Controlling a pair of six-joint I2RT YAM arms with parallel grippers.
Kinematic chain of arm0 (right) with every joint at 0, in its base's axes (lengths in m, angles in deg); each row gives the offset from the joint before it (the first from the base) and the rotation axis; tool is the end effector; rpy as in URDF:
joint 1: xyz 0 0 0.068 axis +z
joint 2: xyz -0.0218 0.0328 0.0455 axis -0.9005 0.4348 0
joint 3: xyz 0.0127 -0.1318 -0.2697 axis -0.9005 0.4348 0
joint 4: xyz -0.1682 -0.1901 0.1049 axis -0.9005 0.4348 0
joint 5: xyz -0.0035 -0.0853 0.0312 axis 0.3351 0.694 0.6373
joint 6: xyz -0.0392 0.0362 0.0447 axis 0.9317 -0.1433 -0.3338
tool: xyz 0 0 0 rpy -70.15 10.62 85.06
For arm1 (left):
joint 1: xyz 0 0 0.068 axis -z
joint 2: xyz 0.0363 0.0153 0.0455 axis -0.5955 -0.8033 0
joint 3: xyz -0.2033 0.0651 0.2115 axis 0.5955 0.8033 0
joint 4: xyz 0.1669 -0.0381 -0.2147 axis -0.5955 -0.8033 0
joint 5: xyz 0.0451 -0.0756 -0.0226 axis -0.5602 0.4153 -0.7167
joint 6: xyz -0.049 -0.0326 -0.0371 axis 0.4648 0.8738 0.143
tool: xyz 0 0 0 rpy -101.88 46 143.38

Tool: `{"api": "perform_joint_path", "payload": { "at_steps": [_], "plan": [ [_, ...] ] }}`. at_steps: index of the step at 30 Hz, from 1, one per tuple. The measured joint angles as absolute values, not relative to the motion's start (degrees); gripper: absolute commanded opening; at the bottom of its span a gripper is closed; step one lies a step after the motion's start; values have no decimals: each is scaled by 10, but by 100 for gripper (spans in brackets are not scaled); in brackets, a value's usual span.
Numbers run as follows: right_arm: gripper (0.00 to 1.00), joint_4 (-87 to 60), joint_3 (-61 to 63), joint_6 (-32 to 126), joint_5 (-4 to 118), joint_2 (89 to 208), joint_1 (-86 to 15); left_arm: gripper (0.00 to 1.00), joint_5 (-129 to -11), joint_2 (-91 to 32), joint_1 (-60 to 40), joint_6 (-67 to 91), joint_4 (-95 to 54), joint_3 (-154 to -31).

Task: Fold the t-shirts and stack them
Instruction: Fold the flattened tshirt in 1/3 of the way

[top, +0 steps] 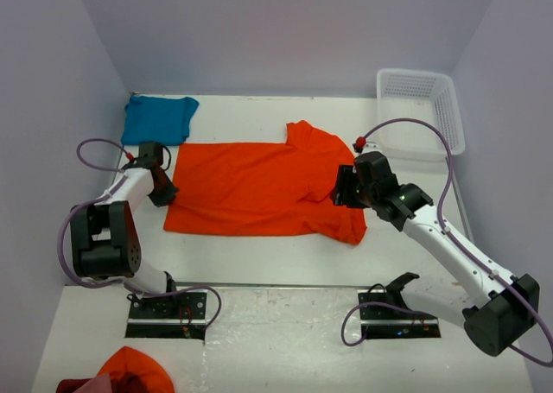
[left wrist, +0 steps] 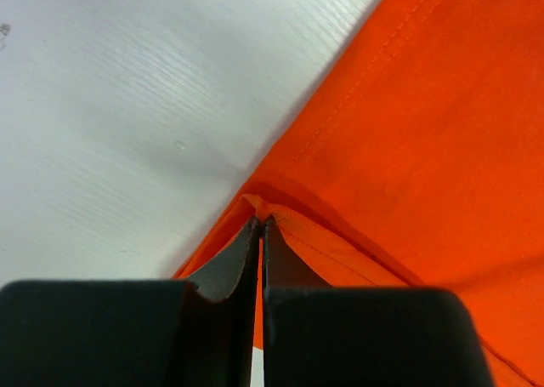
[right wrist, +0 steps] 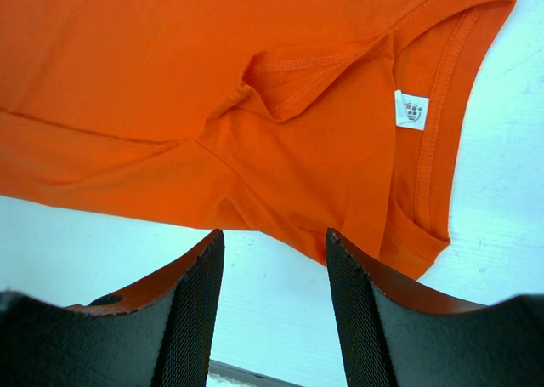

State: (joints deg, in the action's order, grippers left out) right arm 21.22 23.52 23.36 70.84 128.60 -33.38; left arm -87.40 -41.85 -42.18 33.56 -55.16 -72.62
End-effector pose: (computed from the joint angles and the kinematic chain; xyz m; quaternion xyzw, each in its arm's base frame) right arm 0.2085 0.1170 0.3017 0.0191 0.9182 0.1550 0.3639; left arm 0.3001 0.0387 0.1807 -0.3408 0.9184 0.0324 0.1986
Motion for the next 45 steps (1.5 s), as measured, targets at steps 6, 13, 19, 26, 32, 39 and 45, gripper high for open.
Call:
{"api": "perform_joint_path", "payload": {
  "at_steps": [6,13,19,26,32,39,45],
  "plan": [
    [52,218,235,231,709,1291,-334,0,-876,-419,-438,335,-552,-729],
    [57,224,242,203,715,1304,-328,23,-859,-450,-453,333,-552,-742],
    [57,254,263,121,773,1336,-311,45,-851,-417,-455,326,-552,-743],
    [55,265,321,18,801,1347,-303,46,-860,-320,-423,325,-554,-752],
    [55,270,363,-49,818,1342,-303,0,-814,-306,-378,332,-524,-718],
    [54,269,369,-84,827,1347,-303,0,-763,-389,-378,337,-508,-676],
    [46,248,389,-99,826,1349,-302,0,-752,-398,-378,337,-497,-675]
  ]
}}
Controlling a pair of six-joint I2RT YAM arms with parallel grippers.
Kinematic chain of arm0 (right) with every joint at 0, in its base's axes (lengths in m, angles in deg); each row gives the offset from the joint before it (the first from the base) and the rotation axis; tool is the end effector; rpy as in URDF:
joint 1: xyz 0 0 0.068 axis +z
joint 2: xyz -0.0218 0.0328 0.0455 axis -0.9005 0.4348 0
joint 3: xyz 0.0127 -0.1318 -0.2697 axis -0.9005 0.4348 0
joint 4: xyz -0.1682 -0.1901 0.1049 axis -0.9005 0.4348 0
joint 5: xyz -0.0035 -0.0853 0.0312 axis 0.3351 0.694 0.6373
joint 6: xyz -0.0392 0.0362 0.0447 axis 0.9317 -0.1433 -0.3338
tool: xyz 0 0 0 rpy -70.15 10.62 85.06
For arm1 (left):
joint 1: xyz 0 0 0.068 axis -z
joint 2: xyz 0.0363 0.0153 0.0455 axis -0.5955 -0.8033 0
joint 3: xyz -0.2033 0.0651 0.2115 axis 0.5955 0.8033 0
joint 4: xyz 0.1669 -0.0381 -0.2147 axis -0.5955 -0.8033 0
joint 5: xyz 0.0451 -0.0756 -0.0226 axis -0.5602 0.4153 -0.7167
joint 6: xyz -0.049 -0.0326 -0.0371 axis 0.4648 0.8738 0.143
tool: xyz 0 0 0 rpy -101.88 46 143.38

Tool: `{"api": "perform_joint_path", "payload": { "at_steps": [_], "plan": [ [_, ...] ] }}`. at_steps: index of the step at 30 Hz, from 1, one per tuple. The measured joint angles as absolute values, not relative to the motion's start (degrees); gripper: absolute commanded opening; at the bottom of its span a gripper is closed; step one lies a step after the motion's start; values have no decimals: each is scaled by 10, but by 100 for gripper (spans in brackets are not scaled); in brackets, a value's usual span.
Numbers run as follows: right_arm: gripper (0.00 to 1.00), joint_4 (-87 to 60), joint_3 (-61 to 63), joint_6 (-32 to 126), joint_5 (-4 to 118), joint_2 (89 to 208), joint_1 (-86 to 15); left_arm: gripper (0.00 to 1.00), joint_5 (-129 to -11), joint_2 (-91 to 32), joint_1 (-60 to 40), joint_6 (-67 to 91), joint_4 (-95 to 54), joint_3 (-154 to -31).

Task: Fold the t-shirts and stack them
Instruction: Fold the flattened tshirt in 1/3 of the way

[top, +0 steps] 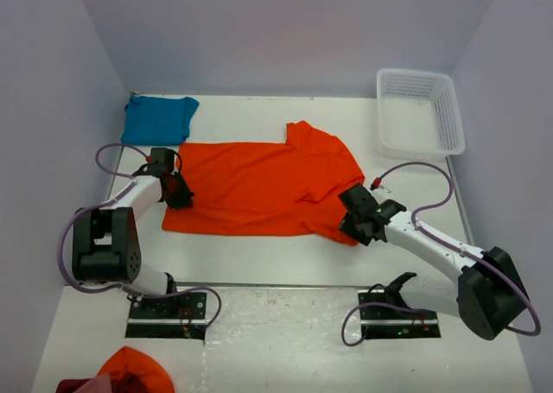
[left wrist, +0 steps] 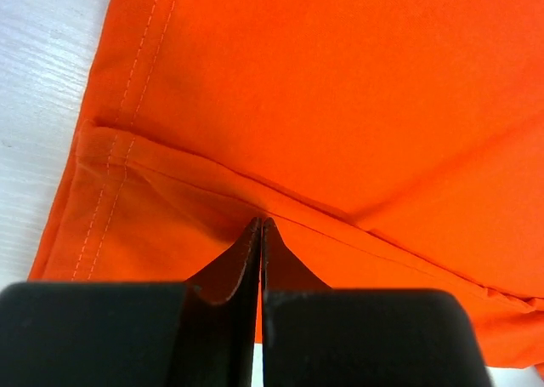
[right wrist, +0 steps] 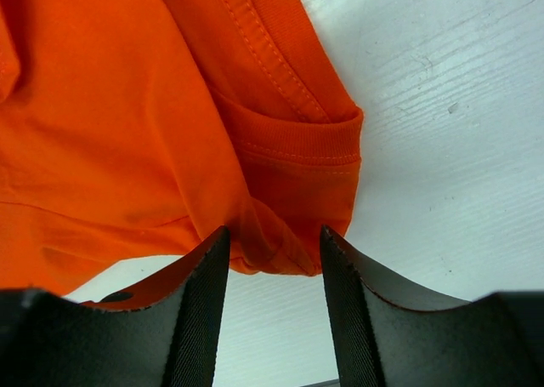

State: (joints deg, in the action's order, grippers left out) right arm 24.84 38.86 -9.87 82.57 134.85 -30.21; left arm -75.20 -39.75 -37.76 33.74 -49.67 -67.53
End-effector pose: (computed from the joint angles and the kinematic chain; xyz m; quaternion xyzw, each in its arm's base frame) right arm 0.1830 0.1022 0.1872 0.2765 0.9310 0.0332 0.2359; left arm 0.2915 0.0032 0.1691 -0.2868 0.9350 -0.0819 0.1917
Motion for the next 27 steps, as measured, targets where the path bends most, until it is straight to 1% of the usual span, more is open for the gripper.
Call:
{"api": "perform_joint_path", "payload": {
  "at_steps": [1,5,6,7,8,10,12,19,27],
  "plan": [
    [43,245,395,-101,824,1349,-302,0,-751,-398,-378,338,-496,-675],
    [39,237,410,-108,813,1348,-302,0,-741,-407,-378,343,-488,-675],
    [36,236,412,-110,813,1348,-302,0,-739,-410,-378,344,-487,-675],
    [31,234,414,-112,811,1348,-302,0,-738,-415,-378,346,-486,-675],
    [23,231,417,-116,811,1348,-302,0,-737,-418,-378,348,-486,-675],
    [13,229,421,-123,812,1347,-302,0,-737,-424,-378,352,-486,-675],
    [0,233,422,-132,815,1346,-302,0,-739,-427,-378,354,-486,-675],
    [0,283,416,-152,845,1319,-302,0,-739,-455,-386,356,-491,-699],
    [0,365,386,-175,878,1325,-301,0,-740,-475,-392,356,-504,-721]
  ]
}}
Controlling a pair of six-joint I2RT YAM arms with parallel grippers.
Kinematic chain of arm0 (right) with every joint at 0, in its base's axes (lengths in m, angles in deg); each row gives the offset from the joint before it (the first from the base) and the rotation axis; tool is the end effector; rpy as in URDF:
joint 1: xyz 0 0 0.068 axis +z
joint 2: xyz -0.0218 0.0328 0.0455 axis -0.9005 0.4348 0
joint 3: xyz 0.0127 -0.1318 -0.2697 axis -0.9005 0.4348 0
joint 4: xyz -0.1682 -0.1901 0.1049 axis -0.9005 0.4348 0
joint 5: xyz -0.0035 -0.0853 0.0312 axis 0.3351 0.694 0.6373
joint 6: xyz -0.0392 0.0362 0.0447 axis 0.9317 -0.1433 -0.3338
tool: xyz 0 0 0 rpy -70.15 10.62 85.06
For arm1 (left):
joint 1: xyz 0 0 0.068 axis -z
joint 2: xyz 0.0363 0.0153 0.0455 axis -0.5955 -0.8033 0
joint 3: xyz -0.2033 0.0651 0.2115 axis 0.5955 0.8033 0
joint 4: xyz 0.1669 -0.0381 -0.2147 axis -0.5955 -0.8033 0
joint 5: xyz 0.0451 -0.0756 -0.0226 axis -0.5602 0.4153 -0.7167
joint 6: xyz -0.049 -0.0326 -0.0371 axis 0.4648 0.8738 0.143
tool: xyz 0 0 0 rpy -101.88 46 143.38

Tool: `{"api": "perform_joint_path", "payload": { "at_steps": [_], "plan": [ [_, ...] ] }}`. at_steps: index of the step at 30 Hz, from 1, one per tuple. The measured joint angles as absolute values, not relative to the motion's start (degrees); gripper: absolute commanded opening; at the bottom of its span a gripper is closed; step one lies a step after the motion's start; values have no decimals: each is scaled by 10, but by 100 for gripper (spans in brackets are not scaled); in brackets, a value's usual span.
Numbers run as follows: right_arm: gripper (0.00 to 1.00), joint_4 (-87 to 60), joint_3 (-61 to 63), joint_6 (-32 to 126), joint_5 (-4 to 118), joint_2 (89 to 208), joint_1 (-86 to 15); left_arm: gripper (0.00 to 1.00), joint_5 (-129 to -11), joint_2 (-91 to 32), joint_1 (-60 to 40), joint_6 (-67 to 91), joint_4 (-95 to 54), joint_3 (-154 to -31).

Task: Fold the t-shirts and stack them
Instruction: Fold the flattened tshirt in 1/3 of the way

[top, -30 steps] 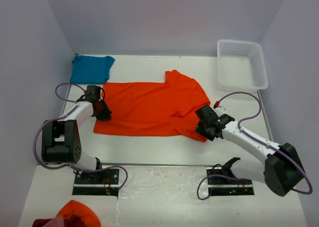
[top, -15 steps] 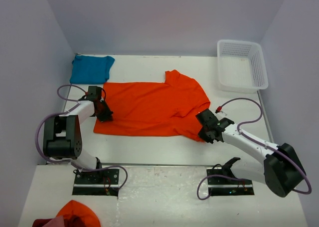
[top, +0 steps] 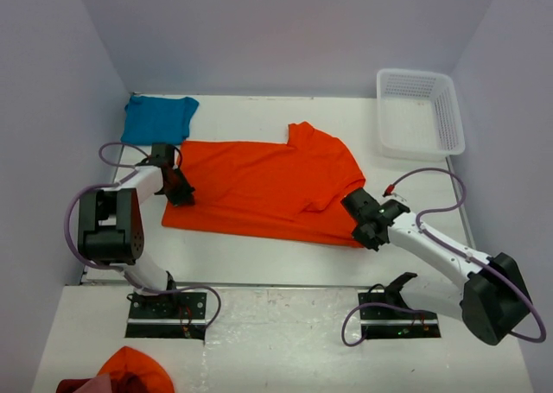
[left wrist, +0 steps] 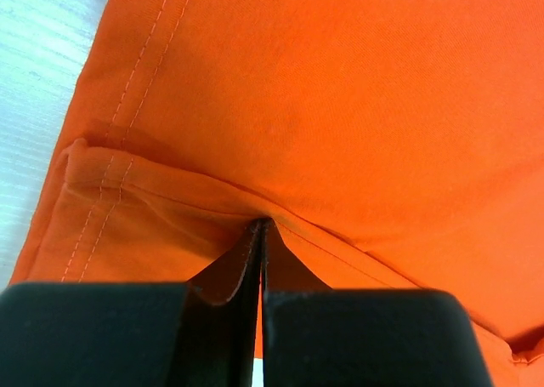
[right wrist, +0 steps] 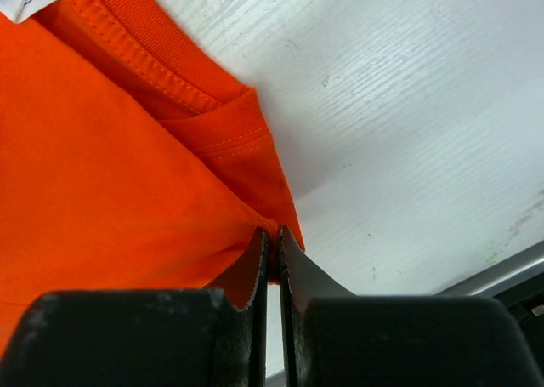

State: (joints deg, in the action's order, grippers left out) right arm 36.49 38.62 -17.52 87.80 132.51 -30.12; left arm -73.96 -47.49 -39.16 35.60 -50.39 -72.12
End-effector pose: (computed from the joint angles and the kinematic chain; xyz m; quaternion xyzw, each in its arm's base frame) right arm 0.1628 0.0831 0.1900 0.3309 0.9161 -0.0413 0.2228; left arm 0.3159 0.0103 0.1530 -0.3143 0.9326 -0.0837 0.1565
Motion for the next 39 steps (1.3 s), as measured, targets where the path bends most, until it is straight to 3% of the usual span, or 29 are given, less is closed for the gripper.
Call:
{"api": "perform_joint_path", "payload": {
  "at_steps": [10,15,22,28,30,34,39],
  "plan": [
    [0,393,372,-196,884,1381,-302,0,-744,-497,-394,351,-532,-751],
    [32,393,360,-191,884,1410,-302,0,-747,-500,-399,350,-532,-755],
    [52,417,346,-180,908,1408,-298,0,-749,-499,-401,343,-531,-756],
    [57,410,270,-85,920,1342,-296,0,-776,-486,-400,331,-530,-755],
    [59,385,233,-30,916,1343,-296,4,-784,-477,-397,324,-530,-755],
    [58,347,149,55,895,1408,-296,10,-787,-455,-391,318,-532,-755],
    [55,261,149,133,789,1479,-294,11,-787,-433,-391,314,-532,-755]
  ]
}}
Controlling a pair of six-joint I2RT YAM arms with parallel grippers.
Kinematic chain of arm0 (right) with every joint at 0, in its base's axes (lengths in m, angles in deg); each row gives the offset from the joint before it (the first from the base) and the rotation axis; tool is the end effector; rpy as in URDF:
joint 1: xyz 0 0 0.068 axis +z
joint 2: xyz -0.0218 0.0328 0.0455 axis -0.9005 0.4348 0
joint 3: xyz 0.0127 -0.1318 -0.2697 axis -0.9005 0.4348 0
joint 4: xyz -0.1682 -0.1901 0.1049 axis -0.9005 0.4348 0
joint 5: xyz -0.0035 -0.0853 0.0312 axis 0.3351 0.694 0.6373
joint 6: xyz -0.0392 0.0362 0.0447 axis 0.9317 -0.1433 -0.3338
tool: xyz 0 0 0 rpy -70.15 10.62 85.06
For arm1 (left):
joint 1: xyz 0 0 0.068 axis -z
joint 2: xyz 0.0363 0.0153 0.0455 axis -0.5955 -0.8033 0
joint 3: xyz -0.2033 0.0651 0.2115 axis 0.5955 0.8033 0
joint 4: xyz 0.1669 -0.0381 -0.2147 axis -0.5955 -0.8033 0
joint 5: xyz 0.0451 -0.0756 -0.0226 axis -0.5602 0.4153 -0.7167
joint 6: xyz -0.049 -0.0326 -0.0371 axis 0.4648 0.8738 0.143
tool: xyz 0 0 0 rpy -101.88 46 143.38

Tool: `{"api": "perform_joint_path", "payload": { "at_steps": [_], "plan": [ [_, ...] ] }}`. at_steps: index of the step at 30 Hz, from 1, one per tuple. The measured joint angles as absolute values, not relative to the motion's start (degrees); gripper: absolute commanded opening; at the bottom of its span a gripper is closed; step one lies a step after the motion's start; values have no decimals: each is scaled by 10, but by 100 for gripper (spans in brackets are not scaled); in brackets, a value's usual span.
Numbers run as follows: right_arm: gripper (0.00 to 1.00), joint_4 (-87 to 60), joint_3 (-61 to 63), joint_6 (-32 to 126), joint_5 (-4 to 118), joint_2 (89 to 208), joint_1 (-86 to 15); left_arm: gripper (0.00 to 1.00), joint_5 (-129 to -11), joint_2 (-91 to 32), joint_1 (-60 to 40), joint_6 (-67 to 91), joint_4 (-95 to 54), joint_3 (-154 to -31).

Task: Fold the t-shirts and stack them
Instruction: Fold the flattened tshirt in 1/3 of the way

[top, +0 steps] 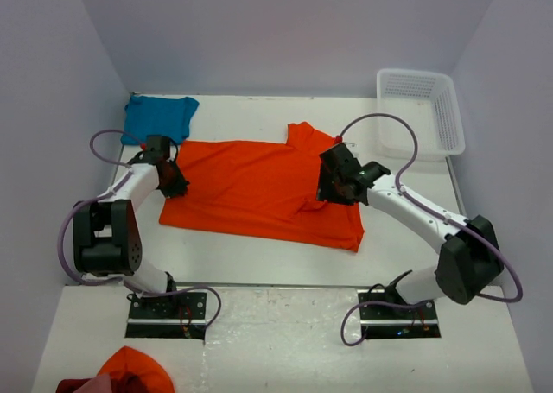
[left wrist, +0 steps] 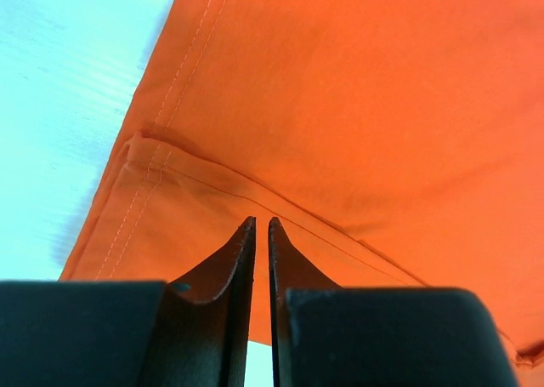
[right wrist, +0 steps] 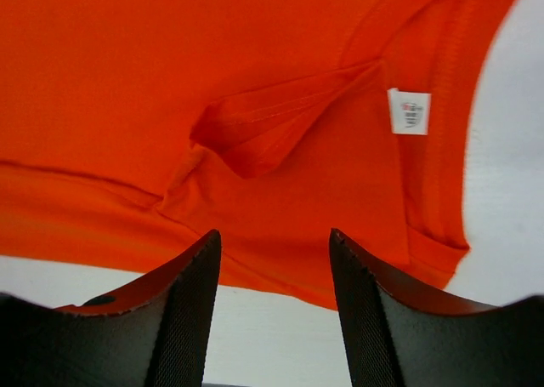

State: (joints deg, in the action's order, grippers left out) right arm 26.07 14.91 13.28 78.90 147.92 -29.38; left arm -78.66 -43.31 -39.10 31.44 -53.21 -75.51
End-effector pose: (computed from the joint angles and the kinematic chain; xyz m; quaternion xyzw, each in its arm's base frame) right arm 0.2567 0.1614 0.2633 0.0809 0.9537 0.0637 0.2825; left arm 0.3195 0.0147 0.1893 -0.2845 0.9343 -0.0491 0.2089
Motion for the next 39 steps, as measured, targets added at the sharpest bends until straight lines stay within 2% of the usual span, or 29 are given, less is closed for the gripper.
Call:
{"api": "perform_joint_path", "payload": {
  "at_steps": [4,6,7,8,9,10,30,39],
  "plan": [
    [55,212,151,175,732,1526,-293,11,-786,-420,-390,312,-532,-757],
    [46,193,150,189,714,1547,-293,11,-786,-420,-388,311,-532,-758],
    [39,187,148,194,705,1557,-293,11,-786,-418,-386,310,-532,-758],
    [26,179,144,197,693,1568,-293,11,-786,-418,-385,310,-532,-758],
    [3,173,141,200,686,1578,-293,11,-786,-416,-384,309,-532,-758],
    [0,168,139,201,678,1587,-293,11,-785,-414,-383,308,-532,-758],
    [0,120,186,174,674,1642,-279,11,-784,-393,-375,295,-532,-758],
    [0,122,116,178,678,1719,-297,11,-785,-390,-375,291,-532,-758]
  ]
}}
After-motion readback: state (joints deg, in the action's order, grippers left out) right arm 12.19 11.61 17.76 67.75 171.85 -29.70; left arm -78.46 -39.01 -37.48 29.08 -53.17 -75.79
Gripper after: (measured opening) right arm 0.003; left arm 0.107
